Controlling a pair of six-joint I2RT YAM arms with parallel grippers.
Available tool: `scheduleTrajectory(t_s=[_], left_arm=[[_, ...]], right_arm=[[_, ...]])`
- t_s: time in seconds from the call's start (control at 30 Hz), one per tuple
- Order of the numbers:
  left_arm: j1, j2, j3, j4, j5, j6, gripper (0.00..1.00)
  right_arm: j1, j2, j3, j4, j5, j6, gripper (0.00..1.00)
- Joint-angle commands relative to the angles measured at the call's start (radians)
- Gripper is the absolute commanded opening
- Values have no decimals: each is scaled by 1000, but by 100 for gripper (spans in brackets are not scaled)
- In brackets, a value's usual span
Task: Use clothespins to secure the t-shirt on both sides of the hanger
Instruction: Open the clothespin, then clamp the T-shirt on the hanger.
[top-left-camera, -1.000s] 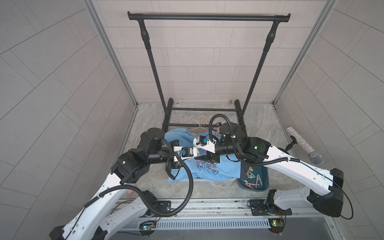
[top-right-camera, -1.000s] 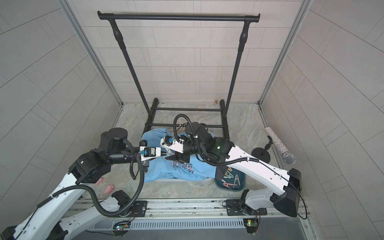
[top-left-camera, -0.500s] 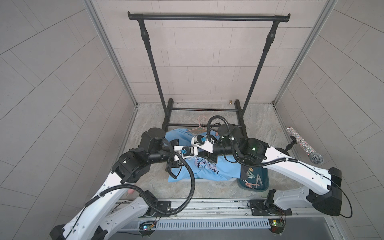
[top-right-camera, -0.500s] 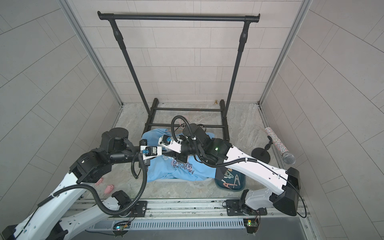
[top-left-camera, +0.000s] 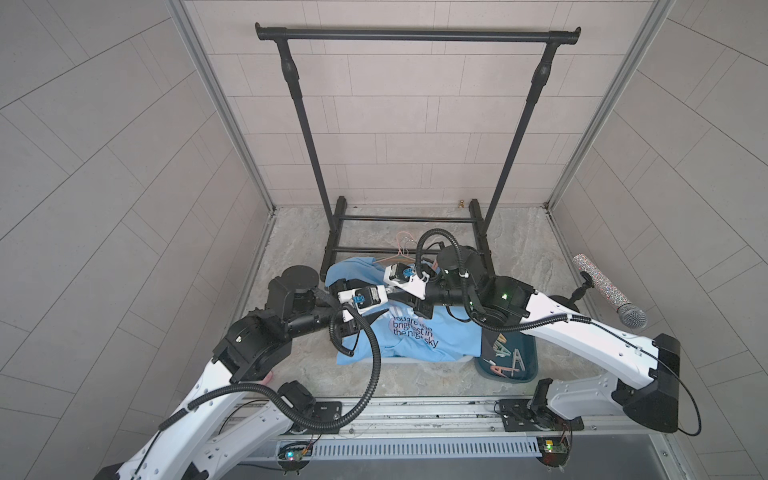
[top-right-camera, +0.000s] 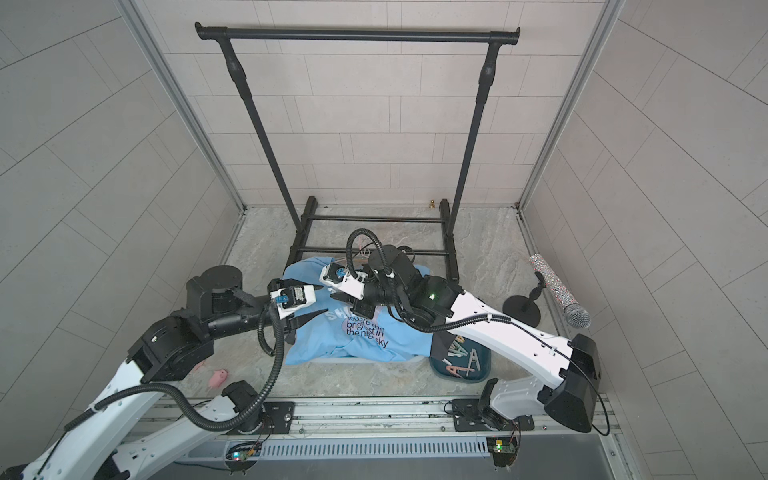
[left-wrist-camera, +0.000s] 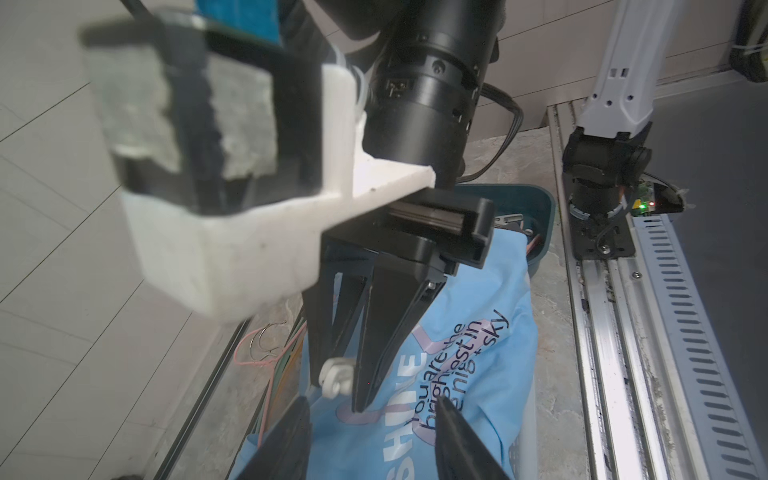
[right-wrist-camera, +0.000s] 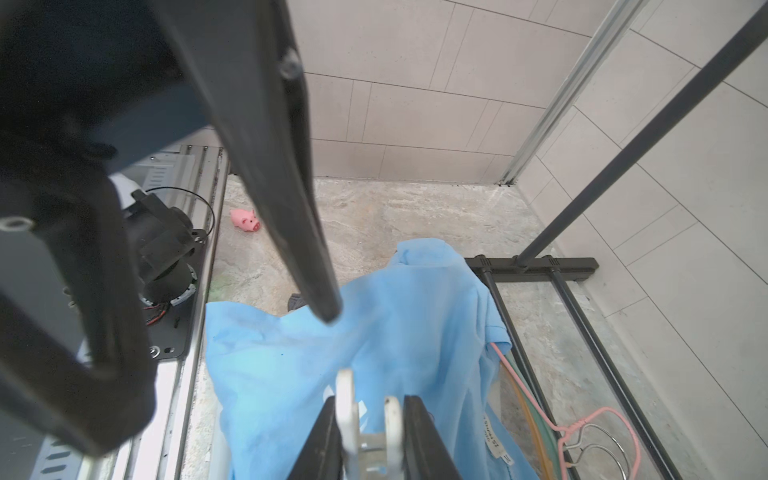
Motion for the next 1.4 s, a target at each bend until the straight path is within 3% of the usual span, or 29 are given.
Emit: scheduleTrajectory(t_s=[0.0,0.1,0.17,0.27,0.4,0.73,1.1,1.37], left_arm=[[25,-2,-14,39,-103,-86,51],[138,14,-29,58,-53,-145,54],[240,58,-48,103,-17,-212,56],[297,125,-100,218,-117,-268,57],[302,269,-72,165,-215,-242,57],[314,444,-65,211,-446,-285,61],[310,349,-207,87,-450,-385,63],[310,226,-299,18,-590,-487,61]], right_arm=[[-50,23,-9,66,-41,10,8],[-121,50,-12,116,-75,34,0],[-167,71,-14,173,-91,63,0],[-218,113,-12,278,-126,113,0],[-237,181,18,359,-176,135,0],[-249,287,49,388,-228,126,0],[-268,373,90,454,-256,148,0],[-270,430,108,540,-287,198,0]])
